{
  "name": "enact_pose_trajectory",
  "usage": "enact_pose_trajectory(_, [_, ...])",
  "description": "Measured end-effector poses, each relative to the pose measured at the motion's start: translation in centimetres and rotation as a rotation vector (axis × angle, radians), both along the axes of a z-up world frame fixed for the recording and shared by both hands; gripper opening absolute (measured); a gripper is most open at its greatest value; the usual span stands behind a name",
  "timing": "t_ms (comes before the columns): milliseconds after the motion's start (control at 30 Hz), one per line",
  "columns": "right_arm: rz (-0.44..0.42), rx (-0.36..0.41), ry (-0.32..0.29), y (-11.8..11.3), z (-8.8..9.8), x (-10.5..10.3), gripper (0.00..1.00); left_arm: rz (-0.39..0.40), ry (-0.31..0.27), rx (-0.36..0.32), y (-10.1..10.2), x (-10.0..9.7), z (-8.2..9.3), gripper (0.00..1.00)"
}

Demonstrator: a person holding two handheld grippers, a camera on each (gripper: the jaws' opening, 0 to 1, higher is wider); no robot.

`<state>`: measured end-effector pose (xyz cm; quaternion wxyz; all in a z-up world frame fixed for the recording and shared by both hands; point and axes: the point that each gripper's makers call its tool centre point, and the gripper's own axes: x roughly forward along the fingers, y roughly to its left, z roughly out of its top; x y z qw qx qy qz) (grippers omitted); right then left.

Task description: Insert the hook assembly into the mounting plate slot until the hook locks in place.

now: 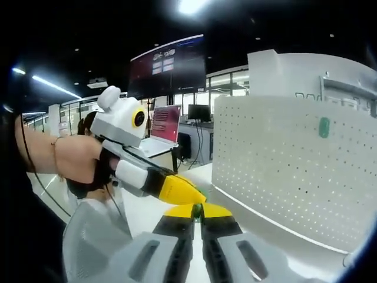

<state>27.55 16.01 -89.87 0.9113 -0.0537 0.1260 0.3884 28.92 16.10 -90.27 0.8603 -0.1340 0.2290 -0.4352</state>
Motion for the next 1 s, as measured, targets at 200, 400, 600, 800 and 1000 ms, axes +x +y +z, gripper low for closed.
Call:
enact_pose_trajectory(200, [-0.008, -0.017, 0.01, -0.9, -0.3, 0.5, 0.0, 0.009, -0.049, 0.034, 0.7, 0.5, 0.0, 0.23])
enact_pose_trajectory(400, [-0.018, -0.018, -0.005, -1.4, 0.1, 1.0, 0.0, -0.001, -0.129, 0.009, 0.9, 0.4, 1.1, 0.45])
enact_pose_trajectory(600, [-0.019, 0.006, -0.01, -1.1, 0.6, 1.2, 0.0, -0.006, -0.148, -0.049, 0.5, -0.3, 1.9, 0.72])
enact_pose_trajectory(800, [-0.015, 0.034, -0.024, -0.7, 1.3, 1.5, 0.0, -0.056, -0.142, -0.124, -0.5, -1.6, 3.0, 0.93])
enact_pose_trajectory(1000, [-0.025, 0.067, -0.034, -0.8, 1.7, 2.0, 0.0, -0.074, -0.154, -0.056, -0.8, -1.6, 2.4, 1.0])
